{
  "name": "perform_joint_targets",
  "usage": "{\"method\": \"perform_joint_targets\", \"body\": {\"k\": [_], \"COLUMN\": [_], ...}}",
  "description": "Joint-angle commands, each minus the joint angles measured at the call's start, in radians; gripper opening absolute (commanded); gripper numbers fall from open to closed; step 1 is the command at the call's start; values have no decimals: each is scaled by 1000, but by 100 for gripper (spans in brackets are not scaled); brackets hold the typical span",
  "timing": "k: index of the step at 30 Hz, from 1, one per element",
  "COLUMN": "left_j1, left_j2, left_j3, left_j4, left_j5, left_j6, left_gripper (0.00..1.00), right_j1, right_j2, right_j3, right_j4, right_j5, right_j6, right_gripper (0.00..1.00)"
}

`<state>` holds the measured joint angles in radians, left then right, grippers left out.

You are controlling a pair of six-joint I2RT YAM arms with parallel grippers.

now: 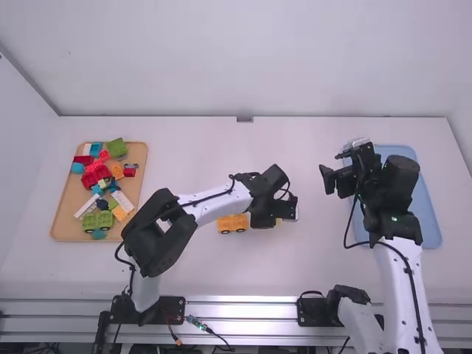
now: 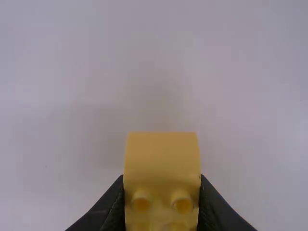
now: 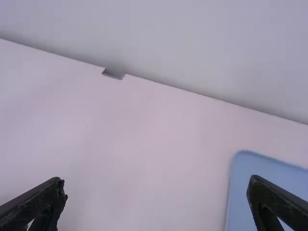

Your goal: Assemble lego blocks to make yellow taxi

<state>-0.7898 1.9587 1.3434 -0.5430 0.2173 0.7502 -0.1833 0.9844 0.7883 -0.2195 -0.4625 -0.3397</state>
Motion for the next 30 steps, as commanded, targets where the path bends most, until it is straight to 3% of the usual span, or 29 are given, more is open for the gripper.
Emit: {"method": "perform_joint_targets", "body": {"k": [1,9,17,19,22,23,25,26,30], "left_j1": [1,-1,9,10,11,12,8,6,5], "left_j2": [26,152,152,152,152,152,152,152,147], "left_j3": [-8,74,69,69,69,69,69,70,97], "left_j4": [-11,-36,3,2,8,11,11,11,-11], "left_j5": [24,-85,-80,-77,-80,-80,-79,-81,-163], "left_j6": [-16,-66,-61,-52,-52,-50,-33,-17,0], "left_gripper": [2,2,2,14,52,73,93,99,99], "right_j1": [-18,-31,-19,-19,-20,-20,-19,-18,-20], "right_j2": [-22,-20,4,6,5,5,5,5,6], "right_j3": [-17,-17,-16,-16,-16,-16,-16,-16,-16], "right_j4": [0,-23,-20,-20,-21,-20,-21,-21,-27], "right_j5": [-88,-172,-169,-169,-169,-169,-169,-169,-169], "right_j6": [-17,-87,-107,-107,-107,-107,-107,-107,-107], "right_gripper": [99,99,99,99,99,99,99,99,99]}}
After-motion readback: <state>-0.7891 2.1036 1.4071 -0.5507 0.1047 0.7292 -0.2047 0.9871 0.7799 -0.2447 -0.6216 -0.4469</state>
